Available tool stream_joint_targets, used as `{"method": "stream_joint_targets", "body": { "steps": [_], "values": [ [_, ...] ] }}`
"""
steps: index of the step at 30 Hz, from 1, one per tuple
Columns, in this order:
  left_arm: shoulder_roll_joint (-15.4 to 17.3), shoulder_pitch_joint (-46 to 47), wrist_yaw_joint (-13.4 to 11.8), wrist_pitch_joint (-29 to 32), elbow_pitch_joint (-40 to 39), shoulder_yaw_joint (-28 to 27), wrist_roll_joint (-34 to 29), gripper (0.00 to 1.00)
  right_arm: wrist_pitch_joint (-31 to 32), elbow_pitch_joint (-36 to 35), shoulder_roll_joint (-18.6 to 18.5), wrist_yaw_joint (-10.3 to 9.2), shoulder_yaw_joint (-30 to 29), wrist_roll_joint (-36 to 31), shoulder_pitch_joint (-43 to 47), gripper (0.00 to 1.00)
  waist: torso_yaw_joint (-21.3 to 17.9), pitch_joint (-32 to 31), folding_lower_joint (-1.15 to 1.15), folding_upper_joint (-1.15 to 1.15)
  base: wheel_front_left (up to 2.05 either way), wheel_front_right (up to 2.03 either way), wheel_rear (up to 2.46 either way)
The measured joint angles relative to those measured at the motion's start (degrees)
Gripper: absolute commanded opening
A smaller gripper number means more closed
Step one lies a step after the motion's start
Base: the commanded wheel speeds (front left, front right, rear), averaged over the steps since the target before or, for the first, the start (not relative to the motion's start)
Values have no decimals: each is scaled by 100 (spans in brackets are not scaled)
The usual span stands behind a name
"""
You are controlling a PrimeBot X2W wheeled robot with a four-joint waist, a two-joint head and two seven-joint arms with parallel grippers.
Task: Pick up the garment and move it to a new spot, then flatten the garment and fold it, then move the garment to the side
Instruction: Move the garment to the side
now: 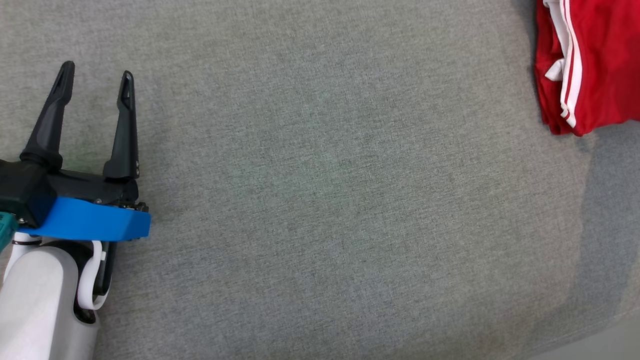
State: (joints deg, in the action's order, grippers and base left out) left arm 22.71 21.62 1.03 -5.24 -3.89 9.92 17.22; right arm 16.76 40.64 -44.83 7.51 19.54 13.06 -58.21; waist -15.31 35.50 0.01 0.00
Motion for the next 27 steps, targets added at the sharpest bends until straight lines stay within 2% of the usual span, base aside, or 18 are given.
{"method": "stream_joint_targets", "body": {
  "steps": [8,14,21,27],
  "values": [
    [-220,-73,-23,-203,432,77,148,100,-534,255,453,-1,-343,-171,242,100,185,-557,-1,0,0,0,0],
    [-546,-405,-49,-555,1025,127,392,100,-1276,-1,1047,-2,-544,91,887,100,462,-1357,-2,0,0,0,0],
    [-833,-915,0,-812,1541,167,601,100,-2197,-1002,1719,-2,-983,642,2397,100,834,-2346,-3,0,0,0,0],
    [-953,-1263,56,-911,1755,186,648,100,-2330,-2235,2258,-1,-1518,700,3722,100,1087,-2864,-3,0,0,0,0]
  ]
}}
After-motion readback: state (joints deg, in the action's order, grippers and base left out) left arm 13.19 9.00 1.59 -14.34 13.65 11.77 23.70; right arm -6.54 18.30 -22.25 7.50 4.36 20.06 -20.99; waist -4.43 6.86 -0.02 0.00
